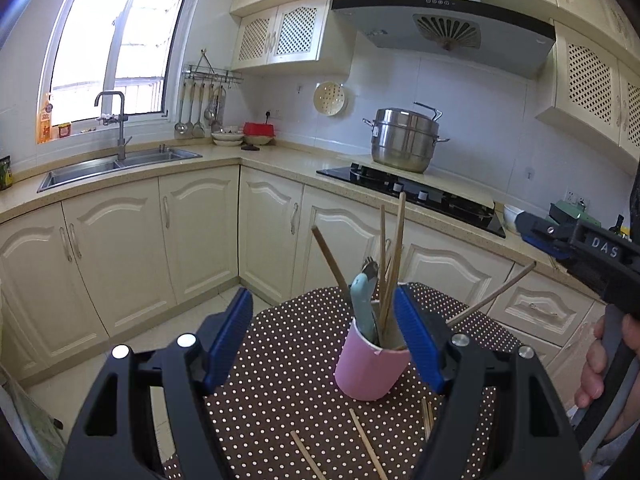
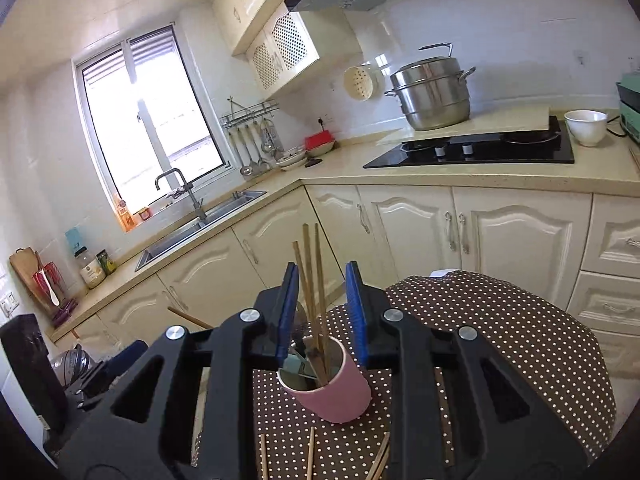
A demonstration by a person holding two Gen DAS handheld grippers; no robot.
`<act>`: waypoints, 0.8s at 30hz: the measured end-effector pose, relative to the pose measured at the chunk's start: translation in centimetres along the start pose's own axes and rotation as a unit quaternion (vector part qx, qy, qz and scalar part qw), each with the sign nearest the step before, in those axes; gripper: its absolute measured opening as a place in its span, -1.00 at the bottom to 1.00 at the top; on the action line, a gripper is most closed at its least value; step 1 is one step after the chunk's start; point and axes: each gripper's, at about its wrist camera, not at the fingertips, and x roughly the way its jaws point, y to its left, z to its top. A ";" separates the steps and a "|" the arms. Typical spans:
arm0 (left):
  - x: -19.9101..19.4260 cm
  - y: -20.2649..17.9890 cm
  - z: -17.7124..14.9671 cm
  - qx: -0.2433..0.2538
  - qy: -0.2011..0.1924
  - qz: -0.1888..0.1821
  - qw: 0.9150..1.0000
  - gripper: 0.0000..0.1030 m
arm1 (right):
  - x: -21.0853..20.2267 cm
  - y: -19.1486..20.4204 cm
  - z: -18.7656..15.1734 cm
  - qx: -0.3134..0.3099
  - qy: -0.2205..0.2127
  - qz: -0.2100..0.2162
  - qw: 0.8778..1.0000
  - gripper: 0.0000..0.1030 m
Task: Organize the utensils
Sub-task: 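Withdraw both open tools from the cup back toward the table, then grasp a wooden chopstick with the left tool while the right tool grasps another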
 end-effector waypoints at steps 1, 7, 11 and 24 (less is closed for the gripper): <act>0.3 0.1 -0.5 -0.001 0.014 0.000 1.000 0.39 | -0.6 0.0 -0.2 -0.005 -0.001 -0.011 1.000 -0.51; 1.2 0.2 -3.5 0.011 0.083 0.002 0.997 0.39 | -3.1 0.0 -2.3 -0.048 0.019 -0.060 0.997 0.09; 2.3 1.0 -6.1 0.007 0.150 0.009 0.989 0.38 | -3.2 -0.4 -5.2 -0.072 0.056 -0.082 0.992 0.09; 5.6 1.9 -14.0 -0.013 0.316 0.001 0.949 -0.06 | 2.1 -2.2 -16.6 -0.087 0.261 -0.113 0.955 0.09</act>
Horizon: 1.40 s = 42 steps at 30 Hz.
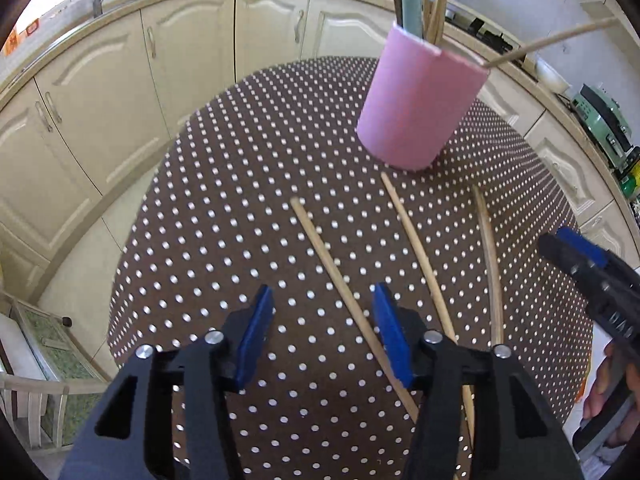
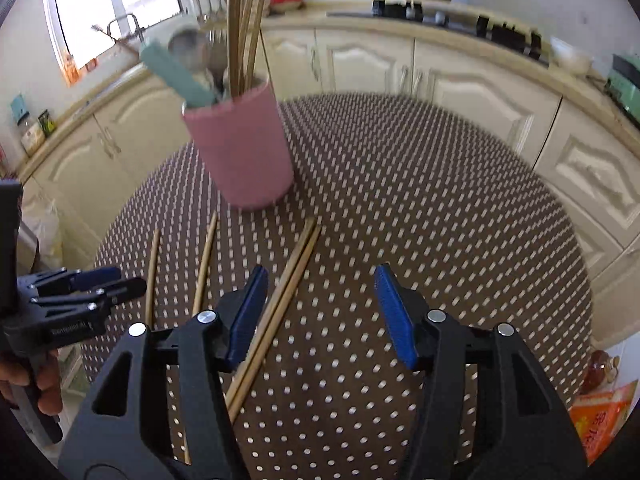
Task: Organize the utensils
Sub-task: 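Grasp a wooden chopstick with the left tool while the right tool grasps another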
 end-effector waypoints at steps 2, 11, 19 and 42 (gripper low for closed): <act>0.4 -0.2 -0.4 0.009 -0.003 0.011 1.000 -0.12 | 0.7 0.3 -0.8 -0.003 0.012 0.000 1.000 0.09; 0.9 -1.4 -0.1 0.057 -0.029 0.038 0.997 -0.54 | 2.0 2.0 -2.5 -0.036 0.023 -0.033 0.999 0.09; 1.9 -3.3 1.8 0.099 -0.038 0.021 0.994 -0.73 | 2.3 1.5 -1.7 -0.025 0.036 -0.027 0.999 0.08; 0.6 -1.2 3.0 0.051 -0.057 -0.049 0.996 -0.90 | 2.6 -0.3 0.8 0.002 0.058 0.045 0.997 -0.89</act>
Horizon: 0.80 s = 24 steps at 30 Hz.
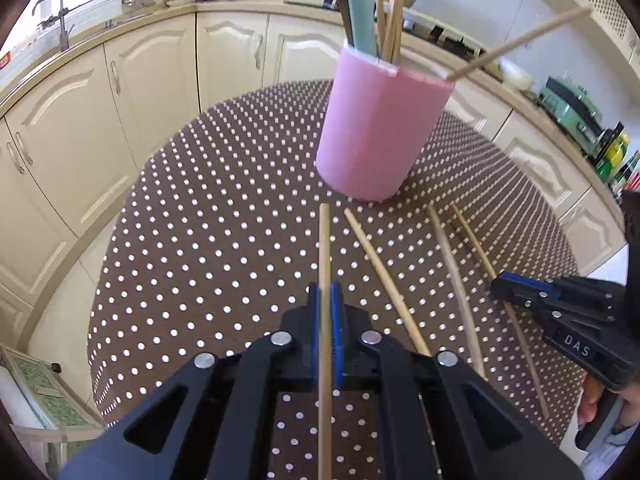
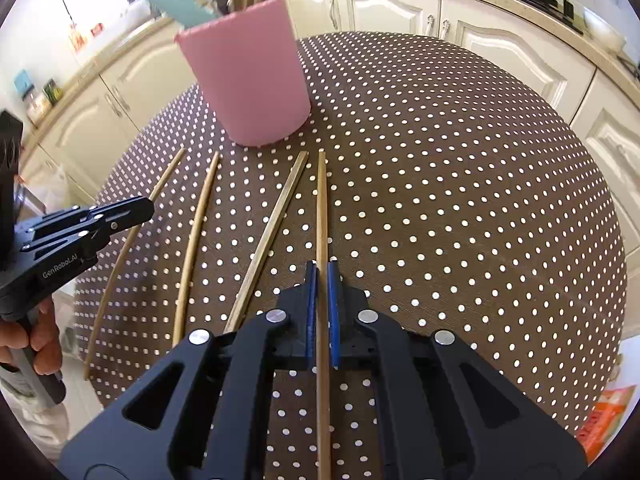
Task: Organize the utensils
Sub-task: 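Grasp a wooden chopstick with the left tool while the right tool grasps another, then raise both chopsticks over the pink cup and open both tools to drop them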
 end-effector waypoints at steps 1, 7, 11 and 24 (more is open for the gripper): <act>-0.6 0.0 0.0 0.000 -0.010 -0.004 1.000 -0.90 | -0.4 -0.2 0.1 0.003 -0.009 0.008 1.000 -0.89; -4.4 -0.9 0.2 0.014 -0.079 -0.044 0.996 -0.90 | -4.3 -0.9 -0.1 0.023 -0.093 0.049 0.994 -0.89; -7.2 -2.1 0.4 0.030 -0.141 -0.067 0.987 -0.90 | -7.4 -1.1 -0.4 0.035 -0.167 0.079 0.982 -0.89; -13.2 -4.0 2.3 0.039 -0.343 -0.129 0.930 -0.90 | -16.9 3.5 -1.0 -0.004 -0.417 0.148 0.897 -0.89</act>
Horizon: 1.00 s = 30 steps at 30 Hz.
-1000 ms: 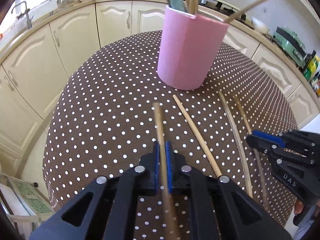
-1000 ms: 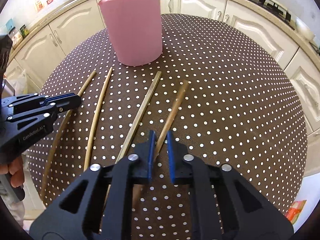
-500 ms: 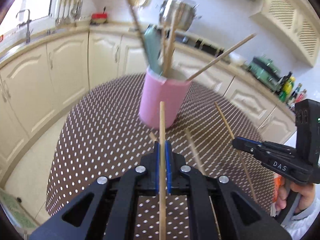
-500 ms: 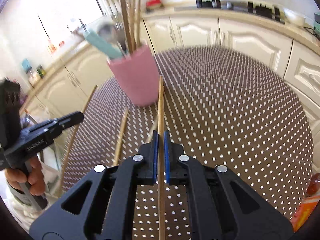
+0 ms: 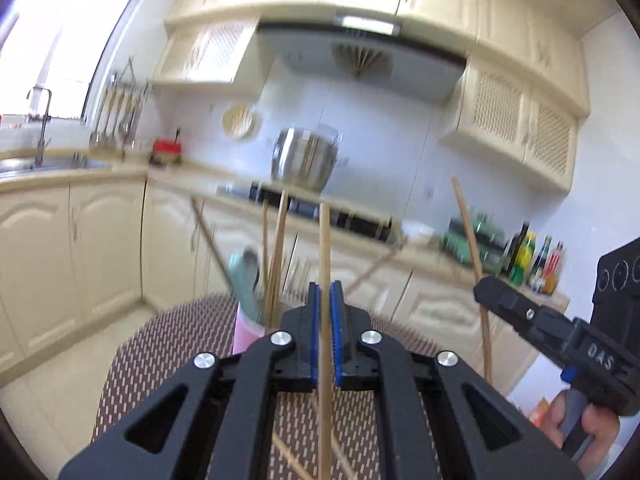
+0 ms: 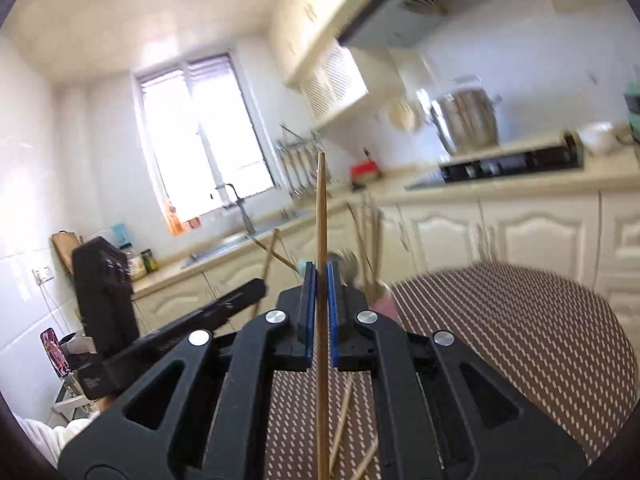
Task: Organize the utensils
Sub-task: 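Raise both chopsticks over the pink cup and open both tools to drop them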
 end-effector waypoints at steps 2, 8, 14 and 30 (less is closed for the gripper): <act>0.4 -0.6 0.8 0.002 -0.032 -0.002 0.999 -0.90 | 1.2 0.3 0.6 -0.013 -0.013 0.010 1.000 -0.89; 1.9 -0.7 2.9 0.003 -0.123 -0.004 0.992 -0.89 | 7.0 0.3 1.6 -0.026 -0.027 0.027 0.999 -0.88; 5.2 0.2 4.1 -0.002 -0.156 0.006 0.988 -0.89 | 11.5 -1.4 2.1 -0.036 -0.043 0.018 0.998 -0.88; 10.1 1.6 5.1 -0.010 -0.231 0.063 0.971 -0.89 | 15.1 -2.9 2.3 -0.042 -0.106 0.024 0.993 -0.88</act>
